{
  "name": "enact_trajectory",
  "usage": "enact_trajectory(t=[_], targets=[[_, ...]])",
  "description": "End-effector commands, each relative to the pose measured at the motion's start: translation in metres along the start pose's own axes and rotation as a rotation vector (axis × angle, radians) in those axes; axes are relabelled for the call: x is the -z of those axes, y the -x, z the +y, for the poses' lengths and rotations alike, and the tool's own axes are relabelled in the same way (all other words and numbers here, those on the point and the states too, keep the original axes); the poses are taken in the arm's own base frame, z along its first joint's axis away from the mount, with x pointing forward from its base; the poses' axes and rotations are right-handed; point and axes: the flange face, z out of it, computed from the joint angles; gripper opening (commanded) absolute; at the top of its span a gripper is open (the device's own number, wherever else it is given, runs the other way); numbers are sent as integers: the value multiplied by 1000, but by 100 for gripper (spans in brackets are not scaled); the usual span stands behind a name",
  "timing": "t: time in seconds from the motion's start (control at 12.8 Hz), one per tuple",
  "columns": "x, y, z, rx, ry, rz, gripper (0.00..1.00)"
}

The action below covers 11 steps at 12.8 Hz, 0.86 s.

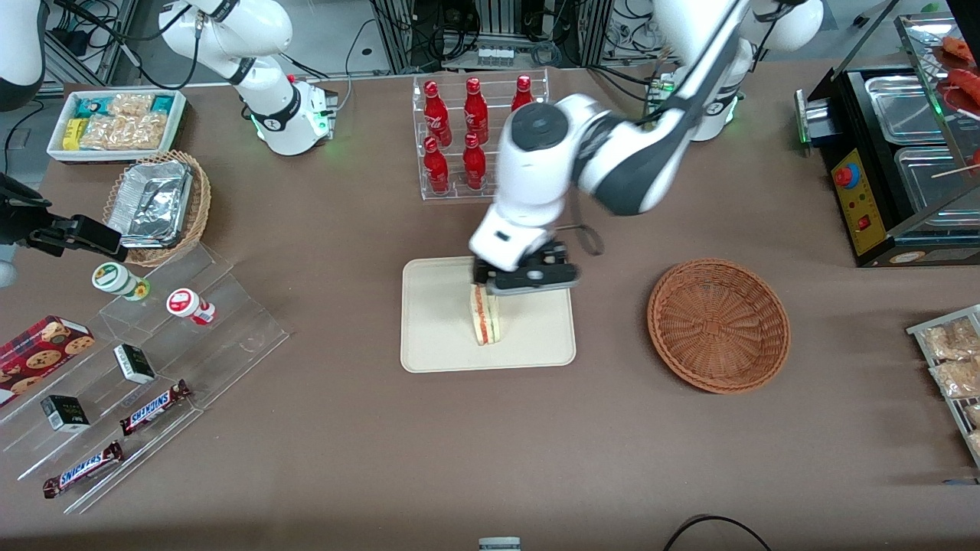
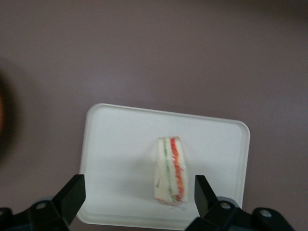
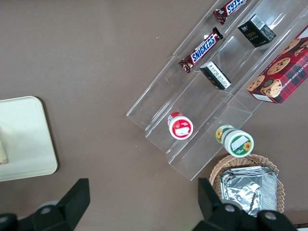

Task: Place sandwich from basket to tray

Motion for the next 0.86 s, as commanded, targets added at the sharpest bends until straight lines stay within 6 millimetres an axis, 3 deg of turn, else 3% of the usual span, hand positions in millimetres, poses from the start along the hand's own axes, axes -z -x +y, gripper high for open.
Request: enact_trajectory(t=[0.0, 0.47, 0.63, 0.78], targets=[[56, -36, -61, 114, -32, 8, 100], [129, -100, -205, 10, -78, -87, 100], [153, -111, -257, -52, -57, -134, 100], [170, -105, -295, -120, -70, -179, 100]])
